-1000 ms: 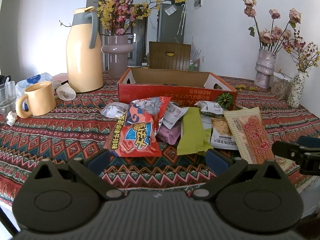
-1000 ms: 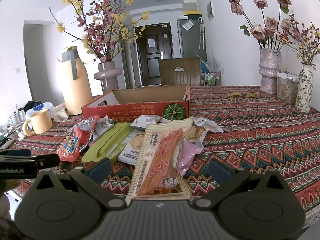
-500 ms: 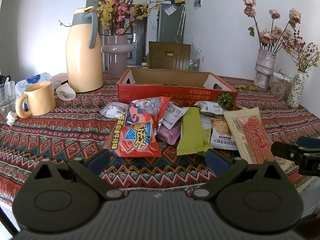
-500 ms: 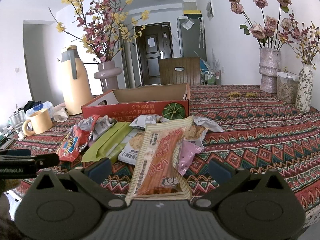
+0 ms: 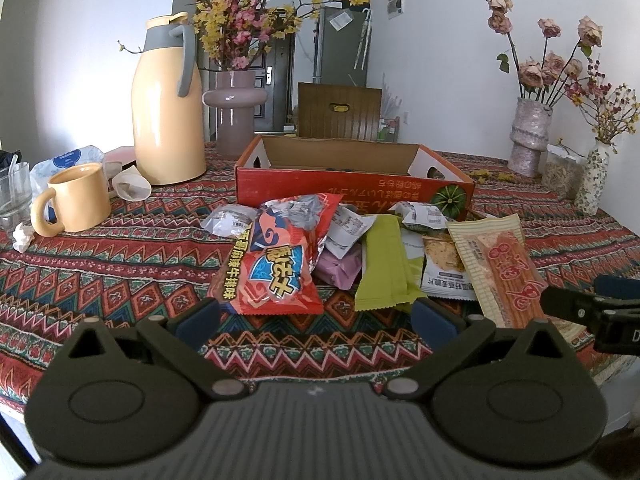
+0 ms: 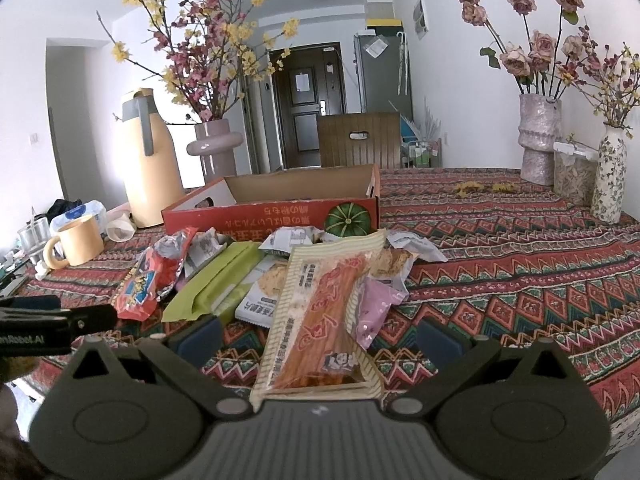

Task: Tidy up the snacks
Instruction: 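Grasp the red-blue chip bag with the left gripper while the right grasps the long bread packet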

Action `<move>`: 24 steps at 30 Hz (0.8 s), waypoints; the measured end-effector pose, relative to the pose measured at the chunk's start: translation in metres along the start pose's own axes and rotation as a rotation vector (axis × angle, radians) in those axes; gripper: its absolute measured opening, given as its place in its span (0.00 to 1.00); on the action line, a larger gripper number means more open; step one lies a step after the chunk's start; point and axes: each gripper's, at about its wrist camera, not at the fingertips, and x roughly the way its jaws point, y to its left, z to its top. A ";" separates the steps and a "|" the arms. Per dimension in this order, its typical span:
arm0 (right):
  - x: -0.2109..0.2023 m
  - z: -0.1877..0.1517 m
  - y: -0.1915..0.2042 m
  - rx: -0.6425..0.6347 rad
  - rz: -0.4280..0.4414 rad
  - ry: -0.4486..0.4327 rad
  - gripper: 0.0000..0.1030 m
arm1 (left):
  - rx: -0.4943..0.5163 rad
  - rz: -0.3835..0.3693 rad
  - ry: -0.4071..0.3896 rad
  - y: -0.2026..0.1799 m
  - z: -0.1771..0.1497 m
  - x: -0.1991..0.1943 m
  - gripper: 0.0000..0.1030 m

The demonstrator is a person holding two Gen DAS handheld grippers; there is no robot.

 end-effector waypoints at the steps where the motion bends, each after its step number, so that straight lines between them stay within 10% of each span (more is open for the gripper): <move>1: 0.003 -0.001 0.001 0.000 -0.001 0.003 1.00 | -0.003 -0.001 0.001 0.001 0.000 0.001 1.00; 14: 0.039 -0.002 0.006 -0.033 -0.048 0.069 0.94 | -0.038 -0.011 0.028 0.014 0.003 0.018 1.00; 24: 0.076 -0.006 0.021 -0.096 -0.118 0.118 0.67 | -0.043 -0.005 0.042 0.024 0.004 0.031 1.00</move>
